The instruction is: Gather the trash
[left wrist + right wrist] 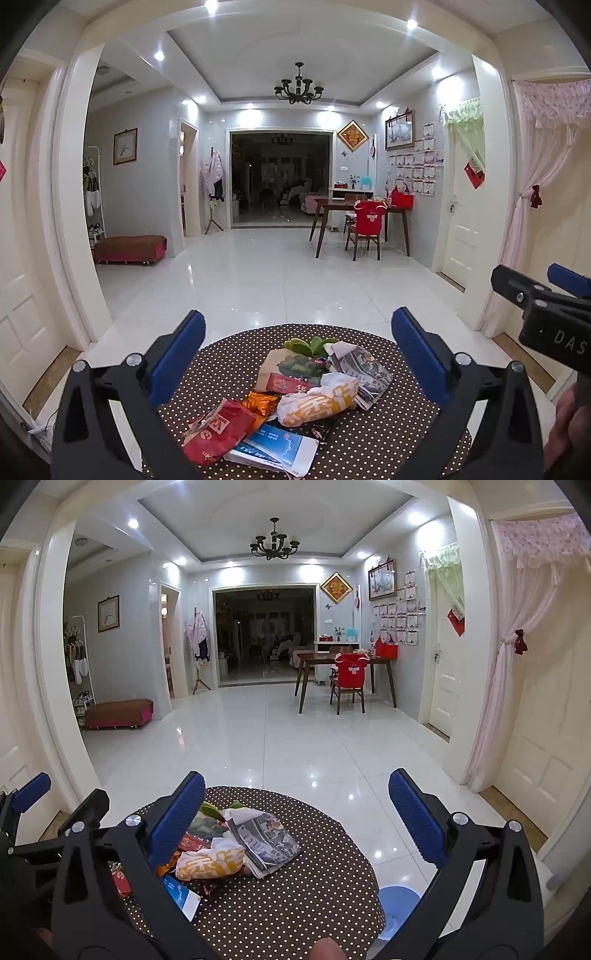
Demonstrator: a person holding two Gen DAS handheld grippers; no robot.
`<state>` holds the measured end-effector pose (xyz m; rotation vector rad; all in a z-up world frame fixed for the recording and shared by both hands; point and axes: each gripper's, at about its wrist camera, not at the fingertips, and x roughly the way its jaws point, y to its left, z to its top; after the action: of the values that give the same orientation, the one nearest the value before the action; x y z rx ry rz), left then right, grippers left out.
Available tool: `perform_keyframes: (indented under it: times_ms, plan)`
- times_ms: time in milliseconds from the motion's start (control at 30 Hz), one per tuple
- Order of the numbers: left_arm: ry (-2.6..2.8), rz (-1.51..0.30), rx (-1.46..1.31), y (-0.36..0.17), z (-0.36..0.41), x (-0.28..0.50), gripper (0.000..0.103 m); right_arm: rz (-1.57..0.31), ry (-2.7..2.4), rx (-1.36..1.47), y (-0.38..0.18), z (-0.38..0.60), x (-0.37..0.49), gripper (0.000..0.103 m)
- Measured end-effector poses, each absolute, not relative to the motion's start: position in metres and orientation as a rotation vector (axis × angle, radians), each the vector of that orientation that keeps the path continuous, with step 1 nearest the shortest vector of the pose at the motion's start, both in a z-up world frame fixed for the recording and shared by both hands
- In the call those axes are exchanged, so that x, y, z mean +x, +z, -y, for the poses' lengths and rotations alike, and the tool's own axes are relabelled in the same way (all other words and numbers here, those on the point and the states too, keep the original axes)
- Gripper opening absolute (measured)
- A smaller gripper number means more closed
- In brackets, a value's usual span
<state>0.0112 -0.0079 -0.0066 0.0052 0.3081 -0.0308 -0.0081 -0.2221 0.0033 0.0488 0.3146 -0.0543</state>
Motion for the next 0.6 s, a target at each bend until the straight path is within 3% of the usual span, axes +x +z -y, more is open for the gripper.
perform_keyframes:
  times_ms: [600]
  plan:
    - [-0.045,-0.303,-0.004,-0.0047,0.0093,0.0145,0.099,-0.328,-0.059,0.048,0.0068,0.222,-0.0038,0.098]
